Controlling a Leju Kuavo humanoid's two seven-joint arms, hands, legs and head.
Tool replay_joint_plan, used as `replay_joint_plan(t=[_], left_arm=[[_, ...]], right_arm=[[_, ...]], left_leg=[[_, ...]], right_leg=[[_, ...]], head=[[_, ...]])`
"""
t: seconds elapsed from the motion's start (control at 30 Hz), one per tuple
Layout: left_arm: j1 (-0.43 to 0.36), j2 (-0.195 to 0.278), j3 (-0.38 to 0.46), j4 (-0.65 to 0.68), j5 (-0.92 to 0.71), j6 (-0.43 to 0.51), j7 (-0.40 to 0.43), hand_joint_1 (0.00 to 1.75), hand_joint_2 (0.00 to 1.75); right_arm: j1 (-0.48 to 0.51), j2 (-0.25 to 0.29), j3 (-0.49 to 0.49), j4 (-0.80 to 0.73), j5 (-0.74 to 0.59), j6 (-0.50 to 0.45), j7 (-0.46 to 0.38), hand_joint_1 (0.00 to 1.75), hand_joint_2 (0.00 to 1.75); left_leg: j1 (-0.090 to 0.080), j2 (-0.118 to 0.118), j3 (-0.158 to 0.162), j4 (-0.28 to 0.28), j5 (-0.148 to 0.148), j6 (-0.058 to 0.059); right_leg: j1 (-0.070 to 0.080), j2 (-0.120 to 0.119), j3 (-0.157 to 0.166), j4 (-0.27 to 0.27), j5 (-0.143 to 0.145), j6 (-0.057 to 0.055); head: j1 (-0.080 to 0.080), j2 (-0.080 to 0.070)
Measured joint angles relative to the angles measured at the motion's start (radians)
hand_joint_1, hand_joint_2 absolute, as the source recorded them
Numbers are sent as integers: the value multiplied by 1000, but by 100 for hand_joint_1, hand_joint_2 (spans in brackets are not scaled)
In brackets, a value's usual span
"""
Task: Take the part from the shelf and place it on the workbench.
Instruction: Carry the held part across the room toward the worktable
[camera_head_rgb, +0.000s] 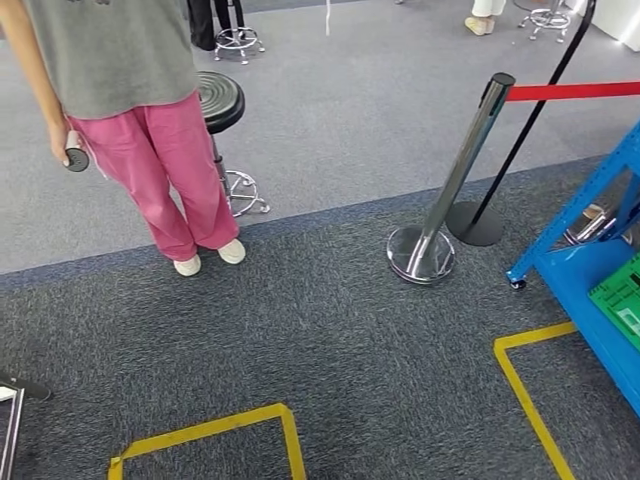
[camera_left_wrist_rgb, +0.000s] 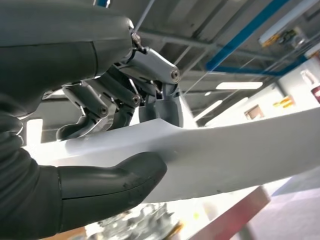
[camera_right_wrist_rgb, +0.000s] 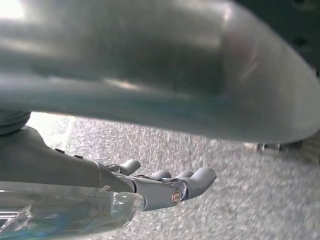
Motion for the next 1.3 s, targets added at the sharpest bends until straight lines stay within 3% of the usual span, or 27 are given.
replay_joint_plan(t=[0.07, 0.1, 0.13, 0.17, 0.23, 0.3, 0.37, 0.43, 0.5, 0.57, 0.63, 0.67, 0.7, 0.8, 0.87, 0.93, 0.97, 1.03, 1.07, 1.13, 1.17, 1.2, 1.23, 1.3], left_arm=[[-1, 0, 3, 0, 2, -1, -1, 175, 175], [0, -1, 5, 0, 3, -2, -1, 175, 175], [1, -2, 8, 0, 5, -4, -1, 175, 175], [3, -2, 12, 0, 7, -6, -1, 175, 175], [8, -2, 19, 0, 14, -9, -1, 175, 175], [11, -2, 23, 0, 18, -10, -1, 175, 175], [14, -2, 24, 0, 19, -9, -1, 175, 175], [18, -3, 25, 1, 18, -7, -1, 175, 175], [19, -3, 25, 2, 17, -4, -1, 175, 175], [14, -4, 24, 5, 17, -2, -1, 175, 175], [12, -6, 23, 8, 17, -2, -1, 175, 175], [12, -7, 23, 10, 17, -2, -1, 175, 175], [13, -7, 23, 12, 17, -2, -1, 175, 175], [11, -5, 23, 14, 17, -2, -1, 175, 175], [11, -5, 23, 15, 17, -2, -1, 175, 175], [15, -6, 24, 16, 18, -1, -1, 175, 175], [17, -5, 25, 17, 18, -1, -1, 175, 175], [15, -4, 25, 18, 18, 1, -1, 175, 175], [13, -4, 25, 19, 17, 2, -1, 175, 175], [11, -3, 25, 22, 15, 4, -1, 175, 175], [10, -3, 25, 25, 13, 6, -1, 175, 175], [9, -3, 25, 28, 11, 7, -1, 175, 175], [8, -2, 25, 31, 9, 8, -1, 175, 175], [5, -1, 25, 35, 9, 8, -1, 175, 175]], right_arm=[[6, 6, 0, 0, -6, -3, 0, 0, 0], [10, 8, 0, 0, -10, -5, 0, 0, 0], [13, 11, -1, 0, -14, -7, 0, 0, 0], [15, 14, -1, 0, -17, -9, 0, 0, 0], [17, 20, -2, 0, -22, -14, 0, 0, 0], [19, 25, -2, 1, -25, -16, 0, 0, 0], [21, 28, -2, 1, -28, -17, 0, 0, 0], [21, 29, -2, 2, -31, -17, 0, 0, 0], [21, 30, -2, 2, -33, -17, -1, 0, 0], [25, 31, -2, 2, -35, -17, -1, 0, 0], [28, 32, -2, 2, -35, -17, -2, 0, 0], [28, 32, -2, 2, -36, -17, -2, 0, 0], [27, 33, -2, 2, -36, -17, -2, 0, 0], [26, 36, -2, 2, -36, -17, -2, 0, 0], [26, 37, -2, 2, -36, -17, -2, 0, 0], [24, 37, -2, 2, -37, -17, -2, 0, 0], [23, 37, -2, 2, -37, -17, -2, 0, 0], [22, 39, -2, 2, -37, -17, -1, 0, 0], [23, 39, -2, 2, -37, -17, -1, 0, 0], [26, 39, -1, 2, -38, -18, 1, 0, 0], [26, 39, -1, 3, -39, -18, 2, 0, 0], [26, 39, -1, 3, -39, -18, 3, 0, 0], [25, 39, -1, 3, -40, -18, 4, 0, 0], [25, 39, -1, 3, -42, -18, 5, 0, 0]], left_leg=[[-1, -20, -2, 0, 2, 7], [-2, -31, -3, 0, 2, 9], [-3, -43, -3, 0, 2, 9], [-3, -55, -2, 1, 2, 9], [-2, -81, 2, 1, 1, 8], [-3, -104, 3, 3, -1, 2], [-2, -127, -2, 4, 0, -9], [4, -140, -9, 3, 3, -21], [2, -101, -28, 37, -23, -30], [-1, -42, -83, 153, -88, -37], [0, -24, -140, 273, -133, -42], [1, -21, -148, 290, -129, -44], [2, -18, -134, 263, -105, -45], [3, 27, -30, 66, -16, -45], [-1, 42, 0, 6, -7, -33], [-3, 21, -1, 3, -7, -15], [-2, 12, -1, 2, -6, -9], [1, -4, -1, 0, -1, 4], [1, -13, -2, 0, 0, 7], [0, -32, -4, 1, 1, 11], [-1, -43, -4, 1, 1, 11], [-1, -54, -3, 1, 1, 11], [-1, -65, -1, 1, 1, 11], [-1, -87, 0, 3, -1, 6]], right_leg=[[-3, 51, -62, 132, -70, 3], [-3, 61, -97, 200, -98, 3], [-3, 65, -120, 242, -106, 2], [-3, 67, -126, 246, -94, 0], [-4, 83, -83, 140, -22, -6], [-7, 124, -25, 8, 36, -9], [-6, 138, 0, -39, 46, -11], [-4, 115, 5, -44, 51, -21], [-4, 92, 7, -53, 57, -35], [-3, 67, 8, -58, 58, -43], [-2, 41, 8, -58, 57, -46], [-1, 29, 8, -58, 56, -46], [-1, 17, 9, -58, 54, -45], [2, -14, 14, -54, 46, -34], [8, -30, 15, -51, 38, -24], [7, -45, 20, -53, 33, -15], [5, -37, 21, -46, 25, -9], [1, 9, -4, 22, -20, 1], [-1, 37, -34, 88, -56, 3], [-1, 61, -101, 221, -108, 4], [-1, 65, -119, 249, -108, 2], [-1, 67, -117, 237, -88, 0], [-2, 73, -96, 185, -51, -3], [-5, 107, -32, 41, 19, -7]], head=[[2, 0], [3, 0], [3, 0], [3, 0], [3, 0], [3, 0], [2, 0], [2, 0], [-1, 0], [-3, 0], [-4, 0], [-4, 0], [-4, 0], [-4, 0], [-1, 0], [1, 0], [2, 0], [5, 0], [7, 0], [9, 0], [9, 0], [9, 0], [9, 0], [9, 0]])
